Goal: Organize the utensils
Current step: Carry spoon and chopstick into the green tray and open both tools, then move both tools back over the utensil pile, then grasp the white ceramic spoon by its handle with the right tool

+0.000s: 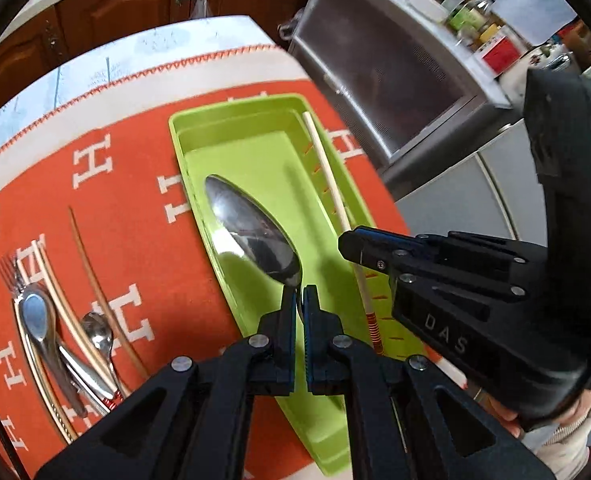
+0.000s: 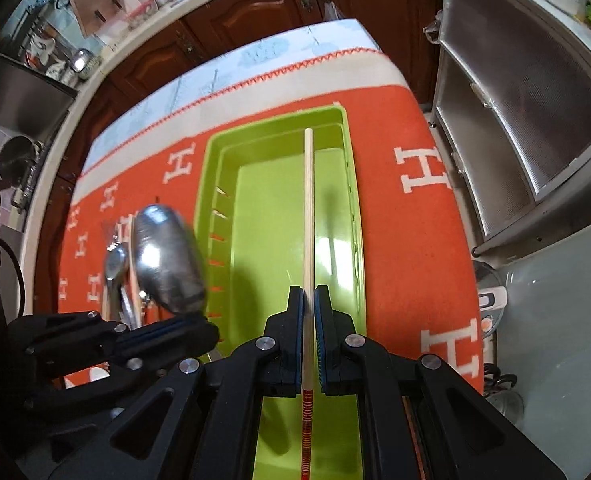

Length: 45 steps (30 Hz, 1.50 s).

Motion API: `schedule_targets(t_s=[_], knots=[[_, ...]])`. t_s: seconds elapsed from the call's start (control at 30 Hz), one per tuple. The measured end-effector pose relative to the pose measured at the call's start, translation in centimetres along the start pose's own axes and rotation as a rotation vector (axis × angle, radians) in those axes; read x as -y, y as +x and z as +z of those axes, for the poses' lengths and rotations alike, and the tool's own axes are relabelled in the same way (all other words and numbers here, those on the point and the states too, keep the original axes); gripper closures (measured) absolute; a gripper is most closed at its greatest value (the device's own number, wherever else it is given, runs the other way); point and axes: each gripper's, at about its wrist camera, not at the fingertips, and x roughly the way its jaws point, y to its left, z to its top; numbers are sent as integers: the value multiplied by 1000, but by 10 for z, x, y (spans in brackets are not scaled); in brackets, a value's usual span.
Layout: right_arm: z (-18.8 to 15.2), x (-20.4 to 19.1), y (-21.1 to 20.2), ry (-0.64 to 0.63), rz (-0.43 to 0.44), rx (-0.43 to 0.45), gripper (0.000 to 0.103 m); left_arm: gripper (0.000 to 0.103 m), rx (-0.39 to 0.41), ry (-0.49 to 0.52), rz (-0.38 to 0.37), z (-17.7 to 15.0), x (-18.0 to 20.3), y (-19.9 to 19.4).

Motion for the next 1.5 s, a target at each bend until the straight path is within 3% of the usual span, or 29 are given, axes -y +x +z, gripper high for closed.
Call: schedule_targets(t_s=[0.1, 0.23, 0.3, 0.4, 0.53, 0.67, 0.83, 0.97, 1.1, 1.27, 1.5], knots=[[3, 0, 14, 14, 0, -8, 93, 100, 0, -5, 22, -1, -1, 5], [5, -1, 19, 14, 13, 1, 81, 79, 18, -22, 21, -4, -5, -4], [2, -2, 16, 17, -5, 16, 73, 76, 31, -25, 22, -7, -10, -12], [-8, -1, 4, 36, 13, 15, 73, 75, 51, -49, 10, -13, -17, -26], [-28, -8, -6, 47, -16, 12, 72, 61, 83, -63, 62, -30, -27, -49], [-53, -20, -13, 31, -32, -1, 66, 60, 102, -64, 111, -50, -42, -65], [-82, -42, -27, 16, -25, 22, 66, 57, 135, -81, 171, -79, -65, -93], [-99, -66, -48, 5, -12, 76, 48, 52, 161, -97, 207, -97, -84, -115], [-106, -104, -63, -98, -18, 107, 47, 50, 204, -131, 253, -119, -111, -143], [-117, -162, -60, -264, 106, 75, 47, 49, 239, -175, 319, -144, -139, -165], [-147, -240, -28, -477, 151, 36, 47, 33, 279, -264, 343, -184, -170, -164]])
